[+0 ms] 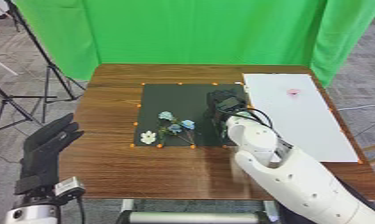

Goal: Arrange flowers

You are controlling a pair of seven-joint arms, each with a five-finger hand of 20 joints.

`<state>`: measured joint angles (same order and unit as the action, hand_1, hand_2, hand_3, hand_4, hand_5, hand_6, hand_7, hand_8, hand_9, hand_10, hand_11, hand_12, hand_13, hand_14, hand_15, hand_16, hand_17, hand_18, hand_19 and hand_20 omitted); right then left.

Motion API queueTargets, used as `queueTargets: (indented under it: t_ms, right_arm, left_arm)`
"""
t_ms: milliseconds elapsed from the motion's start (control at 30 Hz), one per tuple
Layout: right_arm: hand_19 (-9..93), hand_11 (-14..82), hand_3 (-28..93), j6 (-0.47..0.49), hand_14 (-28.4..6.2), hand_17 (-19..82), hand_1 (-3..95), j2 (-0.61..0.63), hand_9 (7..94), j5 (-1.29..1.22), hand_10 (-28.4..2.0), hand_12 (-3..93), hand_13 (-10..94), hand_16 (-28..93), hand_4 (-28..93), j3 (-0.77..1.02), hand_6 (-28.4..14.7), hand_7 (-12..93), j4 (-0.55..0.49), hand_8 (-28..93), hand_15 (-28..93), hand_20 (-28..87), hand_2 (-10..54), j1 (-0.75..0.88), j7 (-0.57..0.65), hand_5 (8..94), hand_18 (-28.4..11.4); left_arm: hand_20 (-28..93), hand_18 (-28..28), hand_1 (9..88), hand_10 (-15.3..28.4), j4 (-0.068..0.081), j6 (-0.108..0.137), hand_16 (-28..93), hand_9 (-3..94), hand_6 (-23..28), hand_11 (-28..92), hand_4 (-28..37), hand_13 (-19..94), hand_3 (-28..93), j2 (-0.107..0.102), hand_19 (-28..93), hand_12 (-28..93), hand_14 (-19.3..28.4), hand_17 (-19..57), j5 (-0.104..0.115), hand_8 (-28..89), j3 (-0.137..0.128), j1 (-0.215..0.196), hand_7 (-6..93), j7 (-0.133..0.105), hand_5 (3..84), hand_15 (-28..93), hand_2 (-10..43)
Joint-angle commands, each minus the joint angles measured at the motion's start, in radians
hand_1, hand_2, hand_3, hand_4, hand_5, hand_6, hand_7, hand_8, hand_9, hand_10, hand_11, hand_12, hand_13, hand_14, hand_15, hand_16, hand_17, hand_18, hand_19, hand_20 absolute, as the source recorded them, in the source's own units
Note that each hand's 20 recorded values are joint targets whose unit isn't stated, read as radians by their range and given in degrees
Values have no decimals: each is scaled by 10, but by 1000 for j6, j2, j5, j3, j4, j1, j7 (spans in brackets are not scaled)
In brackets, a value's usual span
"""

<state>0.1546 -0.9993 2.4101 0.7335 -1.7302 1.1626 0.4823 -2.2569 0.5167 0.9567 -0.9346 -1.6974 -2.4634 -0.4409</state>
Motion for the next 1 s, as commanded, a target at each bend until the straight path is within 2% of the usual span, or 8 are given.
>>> queueTargets:
  t_ms: [33, 167, 367, 533, 667, 867, 967, 1000]
  right_arm:
    - [841, 385, 836, -76, -110, 195, 275, 97, 732, -46, -160, 200, 705, 177, -235, -1, -61, 198, -73, -119, 754, 33, -28, -81, 13, 678, -237]
    - [839, 385, 834, -98, -111, 194, 269, 157, 722, -79, -162, 200, 699, 176, -232, 0, -64, 193, -59, -117, 757, 34, -21, -123, 12, 670, -237]
    - [820, 349, 846, -104, -114, 179, 256, 261, 666, -146, -176, 184, 665, 171, -232, 6, -70, 187, 13, -116, 763, 36, -7, -183, 33, 615, -231]
    - [804, 293, 859, 3, -119, 171, 249, 291, 604, -189, -190, 168, 631, 160, -233, 109, -78, 179, 72, -116, 768, 40, -1, -153, 22, 564, -225]
    - [791, 250, 870, 37, -122, 162, 243, 312, 561, -228, -198, 158, 609, 151, -235, 115, -84, 169, 114, -113, 773, 45, -2, -163, 58, 529, -221]
    - [780, 224, 876, 84, -123, 158, 243, 294, 532, -241, -203, 158, 594, 141, -241, 143, -85, 168, 179, -112, 779, 54, -4, -157, 84, 504, -219]
    - [775, 219, 877, 112, -123, 156, 243, 271, 526, -229, -203, 158, 590, 138, -245, 175, -85, 167, 212, -112, 781, 59, -4, -139, 81, 499, -217]
    - [773, 217, 877, 119, -123, 155, 243, 263, 524, -222, -204, 158, 589, 136, -247, 182, -85, 167, 221, -112, 781, 61, -4, -136, 76, 498, -217]
  left_arm:
    - [51, 213, 268, 199, -8, 7, -176, 348, 110, 385, -181, 257, 839, 6, 582, 66, 274, -100, -1, -108, 0, -26, 159, -2, 417, 662, 34]
    - [51, 213, 269, 200, -9, 13, -176, 348, 110, 385, -181, 257, 839, -2, 582, 66, 273, -100, 4, -108, 5, -25, 159, -12, 416, 663, 34]
    - [51, 213, 268, 200, -7, 23, -176, 347, 110, 384, -181, 258, 838, -12, 582, 65, 273, -100, 10, -108, 19, -25, 159, -29, 416, 663, 34]
    - [51, 213, 268, 201, -6, 28, -176, 347, 110, 382, -182, 257, 838, -16, 582, 65, 273, -100, 15, -108, 22, -28, 159, -38, 416, 663, 34]
    - [51, 213, 268, 200, -5, 25, -176, 347, 110, 382, -183, 257, 838, -12, 582, 66, 273, -100, 13, -108, 22, -28, 159, -39, 416, 663, 33]
    - [51, 213, 268, 200, 0, 23, -176, 347, 111, 384, -185, 257, 838, -17, 582, 66, 273, -100, 15, -107, 36, -11, 159, -43, 416, 663, 33]
    - [51, 213, 267, 200, 1, 18, -176, 347, 110, 383, -185, 257, 838, -16, 581, 65, 273, -100, 13, -107, 35, -10, 159, -40, 416, 662, 33]
    - [51, 213, 267, 200, 1, 22, -176, 347, 111, 382, -185, 257, 838, -15, 582, 65, 273, -100, 14, -107, 37, -9, 158, -44, 416, 663, 33]
